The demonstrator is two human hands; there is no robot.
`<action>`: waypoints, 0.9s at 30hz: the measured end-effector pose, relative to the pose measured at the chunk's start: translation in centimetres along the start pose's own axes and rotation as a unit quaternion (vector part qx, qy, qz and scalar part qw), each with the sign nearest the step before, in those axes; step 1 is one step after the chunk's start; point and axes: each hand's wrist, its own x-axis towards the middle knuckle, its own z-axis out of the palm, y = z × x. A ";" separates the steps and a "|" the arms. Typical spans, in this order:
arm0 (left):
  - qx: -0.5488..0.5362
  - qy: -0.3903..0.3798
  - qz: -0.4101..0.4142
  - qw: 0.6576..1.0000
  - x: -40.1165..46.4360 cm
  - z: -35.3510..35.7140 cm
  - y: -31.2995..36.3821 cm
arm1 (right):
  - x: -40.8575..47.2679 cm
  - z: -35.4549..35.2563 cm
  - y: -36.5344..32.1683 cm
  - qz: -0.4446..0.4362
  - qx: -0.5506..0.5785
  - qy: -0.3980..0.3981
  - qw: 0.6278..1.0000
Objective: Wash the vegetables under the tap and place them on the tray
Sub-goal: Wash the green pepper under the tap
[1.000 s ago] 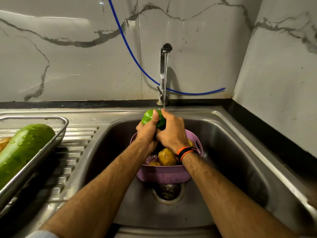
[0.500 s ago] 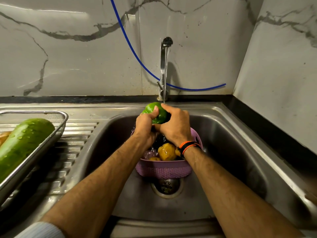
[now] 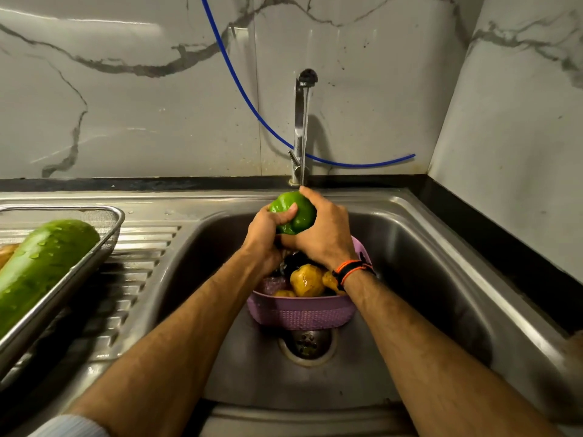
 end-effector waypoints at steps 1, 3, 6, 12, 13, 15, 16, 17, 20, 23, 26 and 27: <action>-0.002 -0.002 0.003 1.000 0.0 -0.1 0.0 | 0.1 0.0 0.0 -0.003 -0.004 -0.004 1.000; -0.001 -0.003 0.015 1.000 0.2 -0.2 0.0 | 0.3 0.3 0.0 -0.008 -0.012 -0.013 1.000; 0.020 0.005 0.039 0.999 0.2 -0.2 -0.1 | 0.4 0.6 0.1 -0.017 -0.026 -0.014 0.999; 0.053 -0.004 0.047 0.997 0.3 -0.3 -0.2 | 0.5 0.6 0.5 -0.033 -0.034 -0.012 0.999; 0.066 -0.012 0.046 0.997 0.4 -0.3 -0.3 | 0.4 0.5 0.5 -0.035 -0.035 -0.020 0.999; 0.079 -0.019 0.047 0.996 0.5 -0.3 -0.4 | 0.4 0.3 0.4 -0.038 -0.038 -0.028 0.998; 0.079 -0.014 0.046 0.996 0.5 -0.3 -0.5 | 0.4 0.3 0.5 -0.034 -0.039 -0.028 0.998; 0.076 -0.007 0.047 0.996 0.5 -0.3 -0.6 | 0.5 0.4 0.6 -0.027 -0.036 -0.023 0.999; 0.054 -0.004 0.050 0.997 0.6 -0.3 -0.5 | 0.5 0.5 0.4 -0.011 -0.029 -0.016 0.999; 0.048 -0.006 0.040 0.998 0.8 -0.6 -0.4 | 0.5 0.7 0.3 -0.001 -0.017 -0.016 1.000; 0.018 0.013 0.012 1.000 1.0 -0.8 -0.1 | 0.6 0.8 0.0 0.015 0.008 -0.001 1.000; 0.011 0.021 0.002 1.000 0.9 -0.8 0.0 | 0.5 0.8 0.0 0.014 0.011 -0.001 1.000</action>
